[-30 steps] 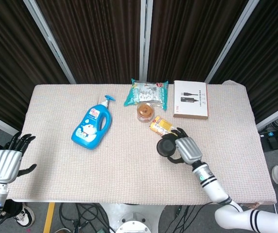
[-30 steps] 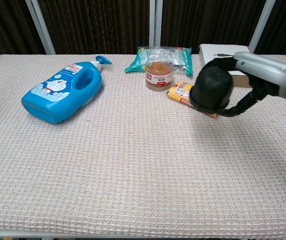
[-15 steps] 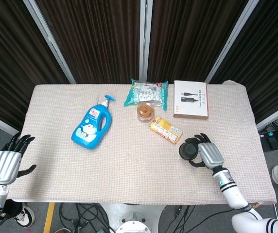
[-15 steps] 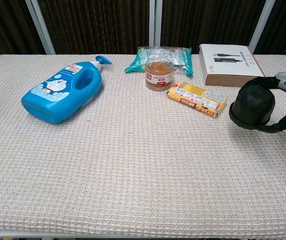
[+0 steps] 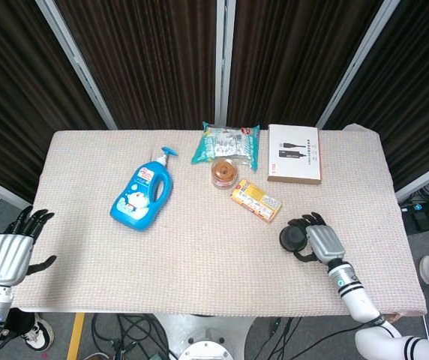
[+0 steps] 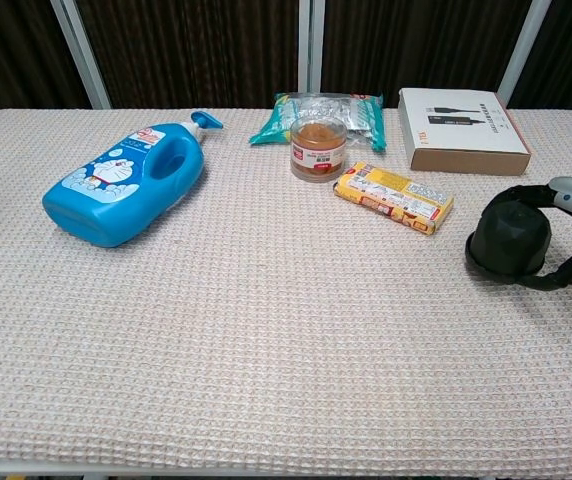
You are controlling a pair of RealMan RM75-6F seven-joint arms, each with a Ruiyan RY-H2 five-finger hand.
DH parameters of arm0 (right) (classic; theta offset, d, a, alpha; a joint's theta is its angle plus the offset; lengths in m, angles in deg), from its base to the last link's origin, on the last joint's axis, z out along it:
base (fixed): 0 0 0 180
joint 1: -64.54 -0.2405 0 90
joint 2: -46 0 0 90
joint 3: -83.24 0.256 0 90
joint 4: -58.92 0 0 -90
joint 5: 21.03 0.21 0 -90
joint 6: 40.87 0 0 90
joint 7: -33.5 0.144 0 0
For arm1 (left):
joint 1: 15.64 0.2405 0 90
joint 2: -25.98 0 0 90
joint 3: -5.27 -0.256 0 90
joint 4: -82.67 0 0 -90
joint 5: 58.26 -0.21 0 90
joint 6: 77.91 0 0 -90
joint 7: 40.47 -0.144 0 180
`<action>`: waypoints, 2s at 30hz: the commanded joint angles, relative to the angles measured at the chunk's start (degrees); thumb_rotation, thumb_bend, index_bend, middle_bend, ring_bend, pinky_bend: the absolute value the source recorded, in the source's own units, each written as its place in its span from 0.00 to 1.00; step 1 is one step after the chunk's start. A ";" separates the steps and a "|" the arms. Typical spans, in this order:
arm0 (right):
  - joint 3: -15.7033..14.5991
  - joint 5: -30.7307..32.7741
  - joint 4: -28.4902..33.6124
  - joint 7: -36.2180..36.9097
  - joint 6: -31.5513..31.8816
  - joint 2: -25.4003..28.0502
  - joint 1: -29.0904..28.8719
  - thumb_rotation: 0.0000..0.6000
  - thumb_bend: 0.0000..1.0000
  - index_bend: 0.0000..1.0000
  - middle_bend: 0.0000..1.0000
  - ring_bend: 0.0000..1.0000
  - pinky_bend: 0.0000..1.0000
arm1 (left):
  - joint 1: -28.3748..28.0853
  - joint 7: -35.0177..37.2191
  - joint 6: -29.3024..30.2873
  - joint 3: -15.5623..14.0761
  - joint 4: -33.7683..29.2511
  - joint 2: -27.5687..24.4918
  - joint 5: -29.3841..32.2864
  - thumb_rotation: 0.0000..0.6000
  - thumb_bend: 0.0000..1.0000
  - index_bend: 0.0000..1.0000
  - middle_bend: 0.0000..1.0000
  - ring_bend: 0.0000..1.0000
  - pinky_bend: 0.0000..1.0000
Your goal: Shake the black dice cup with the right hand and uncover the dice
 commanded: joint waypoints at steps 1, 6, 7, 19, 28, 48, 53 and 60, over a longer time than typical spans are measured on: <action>0.10 0.87 -0.22 -0.12 -0.95 -0.14 -0.09 1.00 0.18 0.31 0.43 0.08 0.00 | 0.01 0.03 -0.04 -0.04 0.14 0.10 -0.02 1.00 0.13 0.17 0.14 0.06 0.30; -0.29 1.07 0.27 0.08 -3.04 0.70 -0.49 1.00 0.04 0.13 0.27 0.00 0.00 | 0.04 -0.38 -0.05 -0.02 0.20 0.10 0.06 1.00 0.13 0.17 0.14 0.06 0.30; -0.42 1.03 0.44 0.20 -3.50 1.00 -0.58 1.00 0.02 0.09 0.22 0.00 0.00 | 0.07 -0.36 -0.01 0.00 0.15 0.08 0.09 1.00 0.13 0.17 0.14 0.06 0.30; -0.62 -1.18 2.31 1.30 -1.33 2.80 0.53 1.00 0.00 0.02 0.14 0.00 0.00 | 0.09 -0.44 0.23 0.10 -0.27 0.00 -0.12 1.00 0.13 0.17 0.14 0.06 0.30; -0.23 -1.04 2.28 0.57 -0.42 2.19 0.90 1.00 0.01 0.11 0.25 0.00 0.00 | 0.11 -0.29 0.31 0.16 -0.36 -0.14 -0.12 1.00 0.13 0.17 0.14 0.06 0.30; 2.21 -5.34 8.10 3.64 8.59 4.87 3.53 1.00 0.10 0.35 0.43 0.03 0.00 | 0.00 -0.52 0.18 0.13 -0.71 -0.16 -0.32 1.00 0.13 0.17 0.14 0.06 0.30; 3.42 -4.50 7.82 3.94 11.64 7.60 5.19 1.00 0.10 0.35 0.43 0.03 0.00 | -0.01 -0.68 0.28 0.20 -0.94 -0.31 -0.34 1.00 0.13 0.17 0.14 0.06 0.30; 3.19 -0.77 2.61 6.63 9.37 8.29 6.64 1.00 0.10 0.35 0.43 0.03 0.00 | -0.21 -1.29 0.12 0.24 -1.29 -0.15 -0.48 1.00 0.13 0.17 0.14 0.06 0.30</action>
